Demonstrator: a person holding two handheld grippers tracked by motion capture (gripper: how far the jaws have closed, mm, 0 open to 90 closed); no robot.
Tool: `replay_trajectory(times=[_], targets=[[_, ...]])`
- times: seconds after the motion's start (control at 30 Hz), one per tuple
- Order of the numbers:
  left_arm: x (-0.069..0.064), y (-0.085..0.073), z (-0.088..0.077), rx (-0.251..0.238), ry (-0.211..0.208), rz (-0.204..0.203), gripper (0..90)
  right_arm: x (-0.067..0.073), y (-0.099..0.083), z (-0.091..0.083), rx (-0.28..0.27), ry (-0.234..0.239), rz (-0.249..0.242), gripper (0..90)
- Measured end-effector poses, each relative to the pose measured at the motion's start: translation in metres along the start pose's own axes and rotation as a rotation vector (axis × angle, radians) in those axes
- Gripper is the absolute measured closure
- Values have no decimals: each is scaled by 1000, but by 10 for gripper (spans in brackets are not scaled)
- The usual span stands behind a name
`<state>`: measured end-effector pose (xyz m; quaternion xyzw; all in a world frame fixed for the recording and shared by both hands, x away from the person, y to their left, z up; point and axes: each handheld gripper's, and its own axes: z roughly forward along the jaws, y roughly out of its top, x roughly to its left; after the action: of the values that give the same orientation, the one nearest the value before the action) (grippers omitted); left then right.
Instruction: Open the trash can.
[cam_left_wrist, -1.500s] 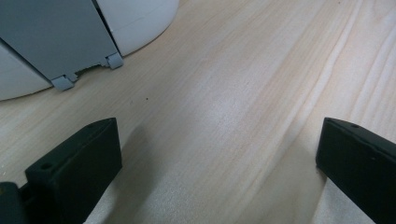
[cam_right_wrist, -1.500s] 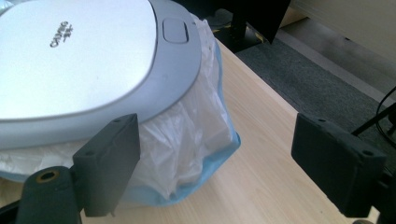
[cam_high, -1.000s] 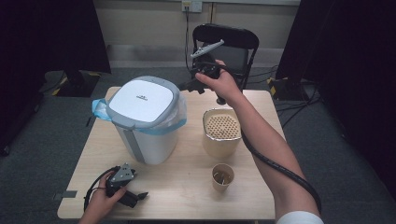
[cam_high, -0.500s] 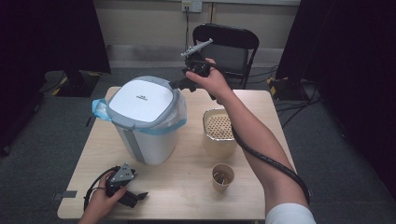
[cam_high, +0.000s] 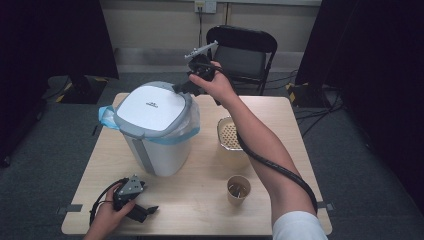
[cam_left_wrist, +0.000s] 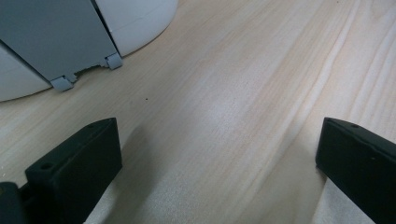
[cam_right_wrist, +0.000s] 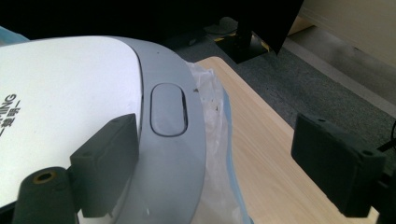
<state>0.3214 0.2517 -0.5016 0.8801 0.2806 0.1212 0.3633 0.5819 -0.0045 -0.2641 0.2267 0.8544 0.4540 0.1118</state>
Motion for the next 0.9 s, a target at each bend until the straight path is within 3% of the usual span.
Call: replay_trajectory(times=[0.63,0.77,0.9], targets=[[0,0,0,-5,-6,2,0,3,14,24,-6,2,-12,146],[0,0,0,-5,-6,2,0,2,16,25,-14,-26,-13,174],[0,0,0,-5,-6,2,0,-3,13,25,-23,-17,23,171]])
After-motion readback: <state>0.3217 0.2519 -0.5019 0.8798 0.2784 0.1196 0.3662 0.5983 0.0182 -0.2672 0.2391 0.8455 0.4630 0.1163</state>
